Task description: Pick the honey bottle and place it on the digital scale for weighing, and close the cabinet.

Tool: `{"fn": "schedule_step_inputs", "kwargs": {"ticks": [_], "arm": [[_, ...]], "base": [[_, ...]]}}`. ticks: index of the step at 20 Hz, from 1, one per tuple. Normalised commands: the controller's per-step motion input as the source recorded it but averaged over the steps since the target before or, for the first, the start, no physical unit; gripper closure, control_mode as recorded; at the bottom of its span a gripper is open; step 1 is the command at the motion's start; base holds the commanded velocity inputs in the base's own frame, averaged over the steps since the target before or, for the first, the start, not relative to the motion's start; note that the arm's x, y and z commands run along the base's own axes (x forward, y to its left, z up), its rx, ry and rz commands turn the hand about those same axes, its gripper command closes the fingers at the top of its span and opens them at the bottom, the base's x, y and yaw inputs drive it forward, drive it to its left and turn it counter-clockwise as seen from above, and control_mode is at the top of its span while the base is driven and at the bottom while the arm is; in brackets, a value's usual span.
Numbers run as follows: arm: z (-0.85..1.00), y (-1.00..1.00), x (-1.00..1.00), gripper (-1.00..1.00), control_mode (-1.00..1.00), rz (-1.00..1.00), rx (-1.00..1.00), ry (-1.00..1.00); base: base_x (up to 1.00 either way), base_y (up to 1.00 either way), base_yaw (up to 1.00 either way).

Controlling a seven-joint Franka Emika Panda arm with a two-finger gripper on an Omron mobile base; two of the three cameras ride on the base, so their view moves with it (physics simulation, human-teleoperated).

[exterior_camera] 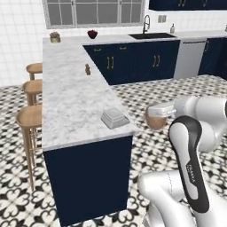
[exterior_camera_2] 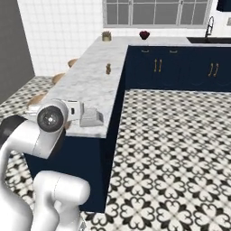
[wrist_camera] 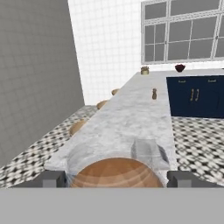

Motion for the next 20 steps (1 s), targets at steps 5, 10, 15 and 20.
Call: {"fn": "schedule_step_inputs", "kwargs": {"ticks": [5,10,15,20], "arm": [[0.0,0.0,0.0,1.0,1.0,0.0,0.0,0.0],[0.0,0.0,0.0,1.0,1.0,0.0,0.0,0.0],[0.0,0.0,0.0,1.0,1.0,0.0,0.0,0.0],[-0.04,0.0,0.14,1.0,-1.0,0.04,0.0,-0.04]], "base": [[0.65,0.33,-0.01],[0.13,0.11,0.0],[0.0,0.0,0.0],[0.02,0.0,0.0]]}}
